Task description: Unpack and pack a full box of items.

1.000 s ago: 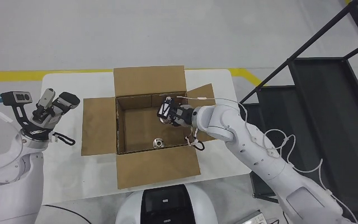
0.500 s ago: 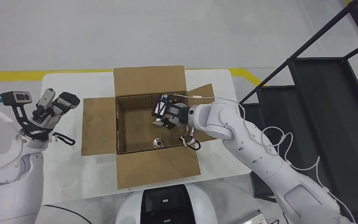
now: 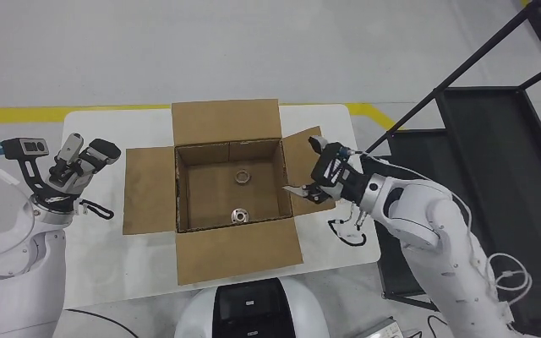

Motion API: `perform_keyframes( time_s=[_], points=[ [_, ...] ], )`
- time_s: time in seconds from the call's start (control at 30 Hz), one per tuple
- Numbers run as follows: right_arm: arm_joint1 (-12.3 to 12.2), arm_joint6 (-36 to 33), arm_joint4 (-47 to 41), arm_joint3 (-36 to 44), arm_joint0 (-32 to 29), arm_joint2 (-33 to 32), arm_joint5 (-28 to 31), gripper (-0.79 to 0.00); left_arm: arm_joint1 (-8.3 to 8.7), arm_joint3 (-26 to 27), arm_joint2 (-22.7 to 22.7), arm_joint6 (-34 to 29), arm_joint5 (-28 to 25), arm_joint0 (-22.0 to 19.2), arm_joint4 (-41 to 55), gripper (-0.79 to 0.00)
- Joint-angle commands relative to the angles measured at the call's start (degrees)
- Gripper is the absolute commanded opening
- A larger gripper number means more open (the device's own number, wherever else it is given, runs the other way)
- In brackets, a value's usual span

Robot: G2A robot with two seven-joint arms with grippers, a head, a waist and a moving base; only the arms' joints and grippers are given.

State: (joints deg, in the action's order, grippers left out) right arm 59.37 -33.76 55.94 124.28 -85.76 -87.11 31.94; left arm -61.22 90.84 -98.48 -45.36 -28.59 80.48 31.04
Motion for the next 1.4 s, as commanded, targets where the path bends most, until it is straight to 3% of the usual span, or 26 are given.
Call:
perform_keyframes(
  time_s=[0.0, 0.17, 0.3, 0.87, 1.37],
  points=[
    [-0.2, 1.3, 0.0, -0.5, -3.6, -4.4, -0.8, 0.000, 0.00, 0.0, 0.0, 0.0, 0.0, 0.0, 0.0, 0.000],
    [-0.3, 4.7, 0.1, -2.7, -11.0, -10.8, -3.1, 0.000, 0.00, 0.0, 0.0, 0.0, 0.0, 0.0, 0.0, 0.000],
    [-0.3, 4.5, -0.6, -2.3, -13.5, -12.5, -4.3, 0.000, 0.00, 0.0, 0.0, 0.0, 0.0, 0.0, 0.0, 0.000],
    [-0.3, 4.6, -0.6, -2.6, -13.6, -12.5, -4.5, 0.000, 0.00, 0.0, 0.0, 0.0, 0.0, 0.0, 0.0, 0.000],
    [0.0, 8.1, 7.7, -15.2, -13.9, -9.0, -9.9, 0.000, 0.00, 0.0, 0.0, 0.0, 0.0, 0.0, 0.0, 0.000]
  ],
)
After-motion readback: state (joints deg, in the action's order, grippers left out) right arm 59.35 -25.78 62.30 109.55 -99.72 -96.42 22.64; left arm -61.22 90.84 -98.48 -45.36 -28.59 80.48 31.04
